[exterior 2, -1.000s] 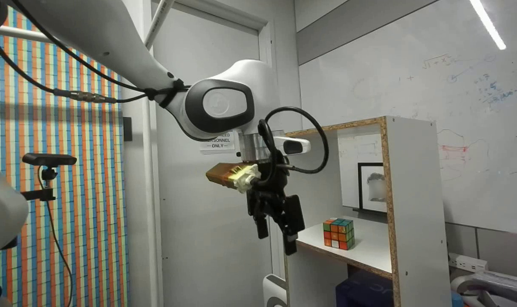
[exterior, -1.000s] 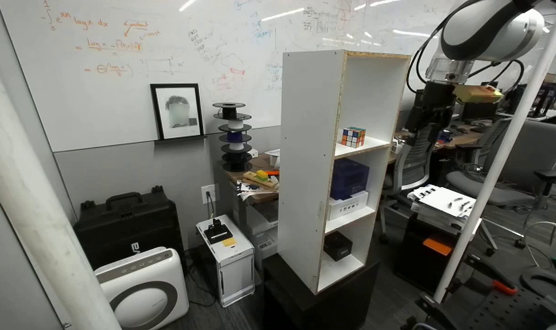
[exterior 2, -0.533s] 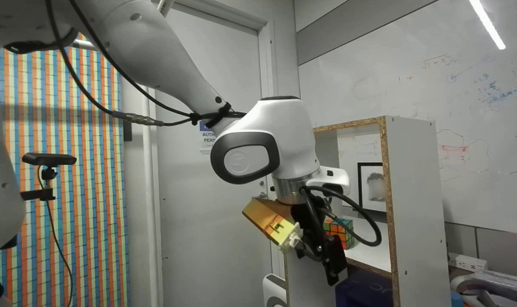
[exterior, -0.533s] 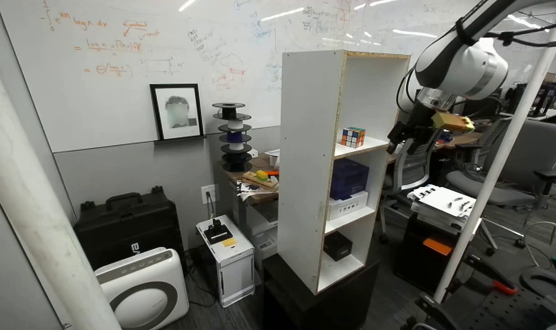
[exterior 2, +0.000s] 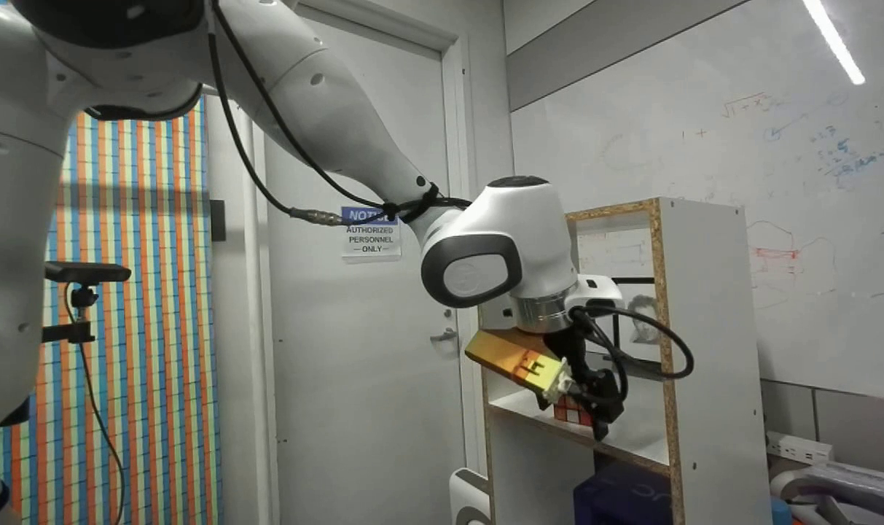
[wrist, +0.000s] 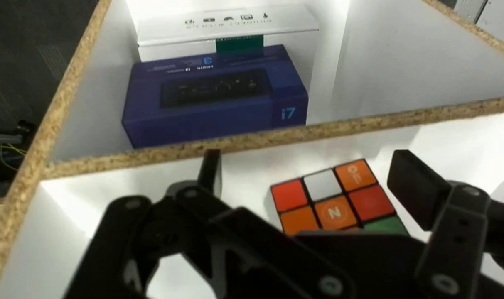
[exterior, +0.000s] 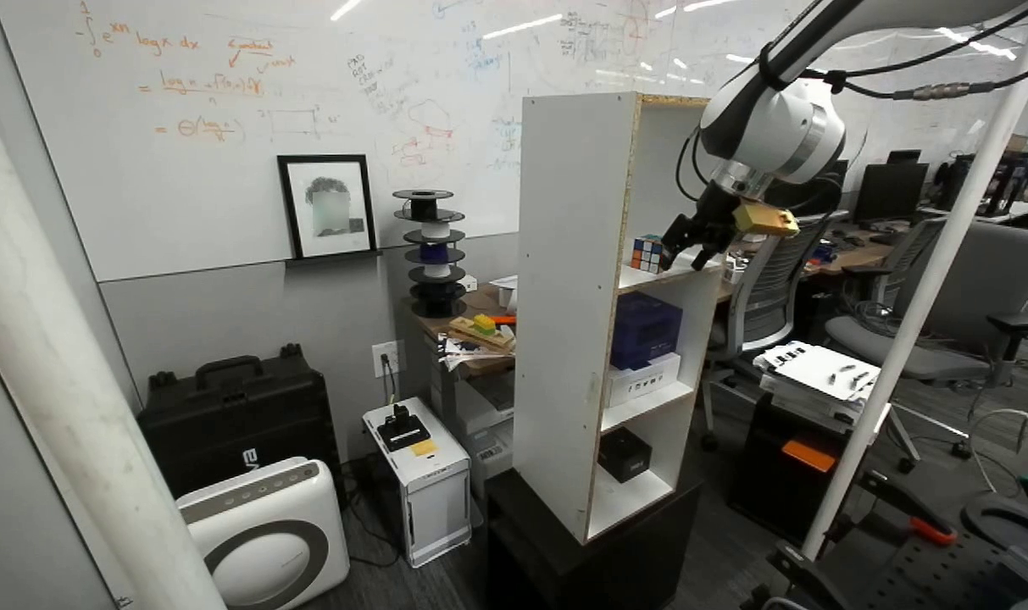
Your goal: Put the cube on the shelves' topmost surface
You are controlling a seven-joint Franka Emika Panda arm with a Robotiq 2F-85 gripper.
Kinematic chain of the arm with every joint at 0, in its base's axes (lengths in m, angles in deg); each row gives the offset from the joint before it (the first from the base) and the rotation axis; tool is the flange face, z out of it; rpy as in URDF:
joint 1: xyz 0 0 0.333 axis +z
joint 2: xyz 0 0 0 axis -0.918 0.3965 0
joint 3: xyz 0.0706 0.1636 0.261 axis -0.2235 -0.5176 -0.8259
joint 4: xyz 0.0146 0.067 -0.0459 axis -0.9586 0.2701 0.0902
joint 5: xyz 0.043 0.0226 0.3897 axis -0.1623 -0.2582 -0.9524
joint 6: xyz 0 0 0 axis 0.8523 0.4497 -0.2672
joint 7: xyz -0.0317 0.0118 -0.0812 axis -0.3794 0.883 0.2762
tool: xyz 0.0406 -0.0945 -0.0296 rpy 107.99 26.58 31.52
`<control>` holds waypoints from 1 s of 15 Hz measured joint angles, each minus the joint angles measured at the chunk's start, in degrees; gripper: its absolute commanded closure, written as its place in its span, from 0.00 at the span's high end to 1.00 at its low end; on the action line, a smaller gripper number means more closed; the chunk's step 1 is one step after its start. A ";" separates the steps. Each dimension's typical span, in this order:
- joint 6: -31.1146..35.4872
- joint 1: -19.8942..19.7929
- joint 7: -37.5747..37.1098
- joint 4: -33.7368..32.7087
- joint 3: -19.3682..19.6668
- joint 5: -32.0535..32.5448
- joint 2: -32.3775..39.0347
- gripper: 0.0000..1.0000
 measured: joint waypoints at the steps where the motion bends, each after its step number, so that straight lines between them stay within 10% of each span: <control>1: 0.00 0.00 0.30 -1.33 -0.15 0.02 0.56 1.00; 5: 0.39 -0.02 1.74 -5.10 -1.32 -1.82 2.62 1.00; 6: 0.42 -0.03 2.03 -5.76 -1.74 -2.76 3.30 0.75; 10: 0.56 -0.09 4.13 -7.63 -3.15 -5.81 5.96 0.49; 15: 0.55 -1.45 3.93 -8.10 -3.22 -5.20 5.67 0.44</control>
